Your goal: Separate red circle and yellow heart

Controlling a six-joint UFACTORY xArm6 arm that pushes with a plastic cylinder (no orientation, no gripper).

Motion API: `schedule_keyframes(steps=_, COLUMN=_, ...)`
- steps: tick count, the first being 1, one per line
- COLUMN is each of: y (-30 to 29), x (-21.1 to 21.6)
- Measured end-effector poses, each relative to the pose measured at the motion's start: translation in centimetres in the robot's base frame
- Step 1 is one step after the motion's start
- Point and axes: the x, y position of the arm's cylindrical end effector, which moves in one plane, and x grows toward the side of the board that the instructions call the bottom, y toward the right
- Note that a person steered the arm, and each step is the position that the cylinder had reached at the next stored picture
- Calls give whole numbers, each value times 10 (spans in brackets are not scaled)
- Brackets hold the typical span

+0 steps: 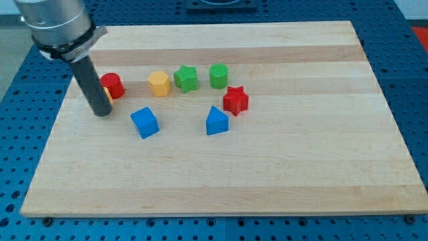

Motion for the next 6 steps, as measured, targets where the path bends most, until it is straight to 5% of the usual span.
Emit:
schedule_keyframes(steps=1, y=-41, x=20)
schedule_keyframes(steps=3, y=-76, x=-23)
schedule_keyframes(steps=4, y=-58, x=-56)
schedule_keyframes(steps=6, y=14, x=-45)
